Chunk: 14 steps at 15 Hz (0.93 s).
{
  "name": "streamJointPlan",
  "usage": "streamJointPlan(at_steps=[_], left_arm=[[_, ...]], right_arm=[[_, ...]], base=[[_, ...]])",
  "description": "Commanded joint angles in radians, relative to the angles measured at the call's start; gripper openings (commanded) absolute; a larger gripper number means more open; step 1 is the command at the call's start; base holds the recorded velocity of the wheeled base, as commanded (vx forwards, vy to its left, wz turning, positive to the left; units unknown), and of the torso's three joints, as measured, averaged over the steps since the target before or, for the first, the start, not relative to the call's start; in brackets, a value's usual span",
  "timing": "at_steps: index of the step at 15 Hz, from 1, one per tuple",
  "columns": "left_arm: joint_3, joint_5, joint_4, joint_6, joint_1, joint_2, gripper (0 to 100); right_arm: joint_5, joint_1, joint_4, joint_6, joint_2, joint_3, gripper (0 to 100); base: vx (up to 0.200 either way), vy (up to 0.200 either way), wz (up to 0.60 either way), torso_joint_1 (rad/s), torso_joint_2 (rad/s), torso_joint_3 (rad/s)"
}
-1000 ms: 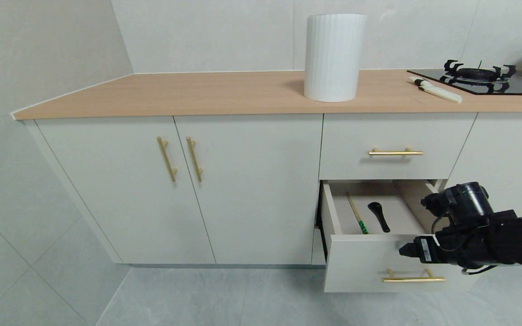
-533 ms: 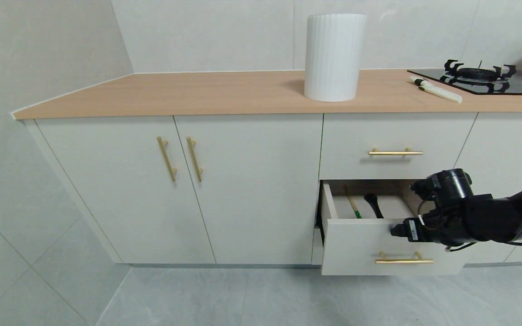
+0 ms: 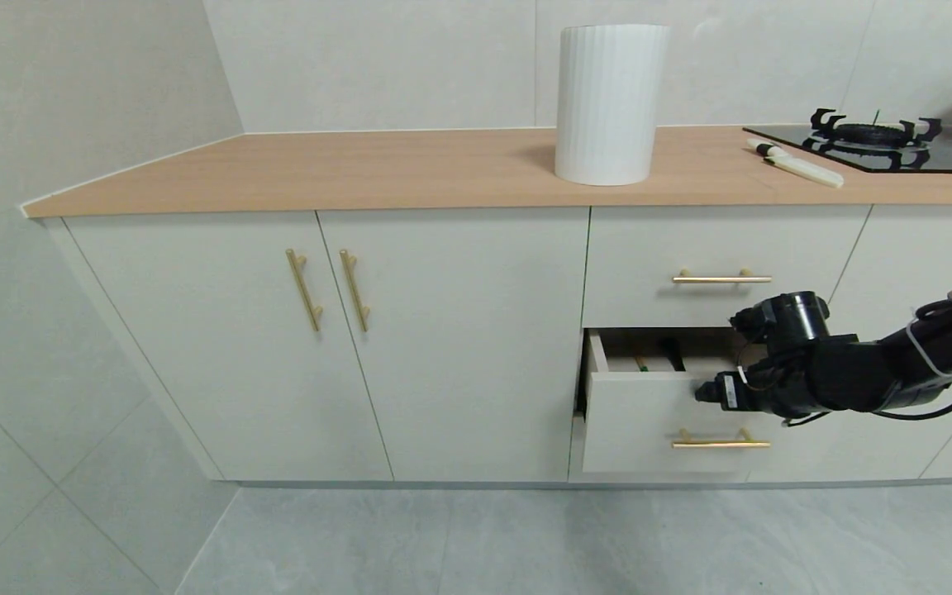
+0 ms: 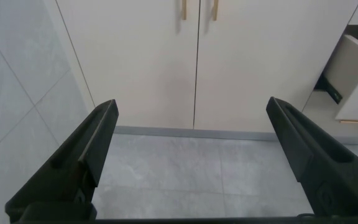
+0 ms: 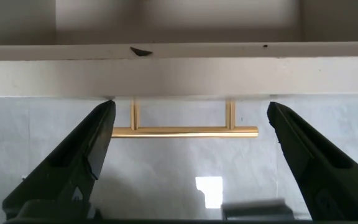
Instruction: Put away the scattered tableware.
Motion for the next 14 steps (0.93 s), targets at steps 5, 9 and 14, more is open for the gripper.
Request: streamJointPlan(at_steps=[5,9,14], left_arm=[[0.0,0.0,0.0,-0.001,0.0,0.0,100],[0.0,0.0,-0.001,-0.001,0.0,0.0,100],[0.0,0.0,-0.001,-0.001,0.0,0.0,100]], right_arm=[[-0.001,-0.006,0.0,-0.029,0.101,-0.165,100],[-0.004,-0.007,0.0,-0.026,0.152,-0.249,100],[-0.021,-0.006,-0.157,-0.022,0.204,-0.269,100]], base=[[0.0,0.0,0.0,0.0,0.0,0.0],[0.0,0.0,0.0,0.0,0.0,0.0],[0.0,0.0,0.0,0.0,0.0,0.0]])
